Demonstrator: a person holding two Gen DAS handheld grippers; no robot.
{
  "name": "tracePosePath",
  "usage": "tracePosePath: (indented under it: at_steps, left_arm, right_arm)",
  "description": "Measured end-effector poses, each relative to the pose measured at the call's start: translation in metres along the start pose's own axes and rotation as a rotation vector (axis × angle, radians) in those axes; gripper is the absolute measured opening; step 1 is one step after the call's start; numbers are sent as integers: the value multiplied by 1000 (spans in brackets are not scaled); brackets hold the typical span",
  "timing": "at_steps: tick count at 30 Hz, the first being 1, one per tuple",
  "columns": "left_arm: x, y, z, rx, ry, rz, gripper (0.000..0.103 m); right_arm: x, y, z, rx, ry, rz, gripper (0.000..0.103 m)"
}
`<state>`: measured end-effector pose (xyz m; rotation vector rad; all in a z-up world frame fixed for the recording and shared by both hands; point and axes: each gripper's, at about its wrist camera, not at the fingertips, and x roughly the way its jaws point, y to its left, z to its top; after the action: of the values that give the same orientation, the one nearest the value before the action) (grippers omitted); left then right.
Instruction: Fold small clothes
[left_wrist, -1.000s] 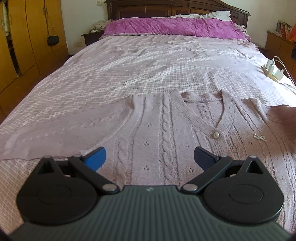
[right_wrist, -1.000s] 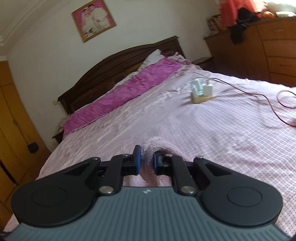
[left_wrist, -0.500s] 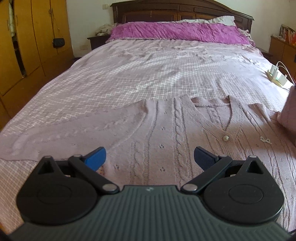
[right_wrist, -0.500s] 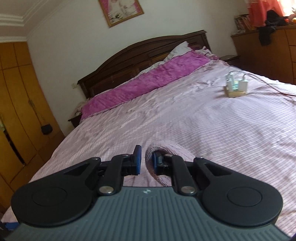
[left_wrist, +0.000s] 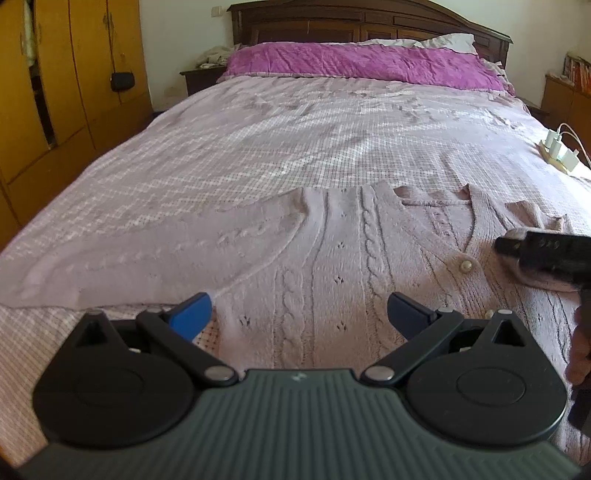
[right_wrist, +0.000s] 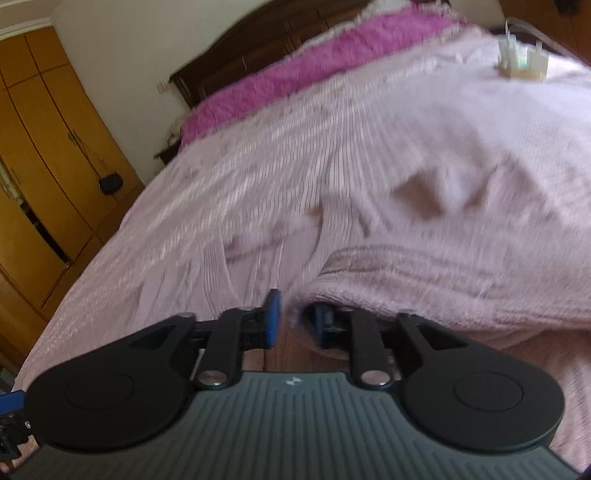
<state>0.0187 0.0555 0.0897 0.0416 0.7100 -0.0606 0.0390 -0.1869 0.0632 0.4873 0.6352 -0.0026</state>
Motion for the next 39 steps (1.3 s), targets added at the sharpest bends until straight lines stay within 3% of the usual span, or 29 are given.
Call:
tracePosePath:
  at_steps: [2, 4, 8, 20, 29, 39]
  left_arm:
    - [3, 1, -2, -5, 1, 0, 103]
    - [5, 1, -4, -8, 3, -2, 103]
    - [9, -1, -8, -10, 17, -9, 103]
    - [7, -14, -13, 17, 12, -32, 103]
    - [0, -39, -12, 80, -12, -49, 103]
    - [4, -88, -10, 175, -13, -93, 103]
  right_arm:
    - [11, -4, -4, 30, 32, 27, 56]
    - [15, -11, -4, 63, 35, 77, 69]
    - [9, -9, -3, 89, 36, 98, 82]
    - [-68, -10, -8, 46, 64, 88, 84]
    - [-138, -36, -15, 9, -26, -16, 85]
    - [-165, -80, -14, 54, -77, -138, 85]
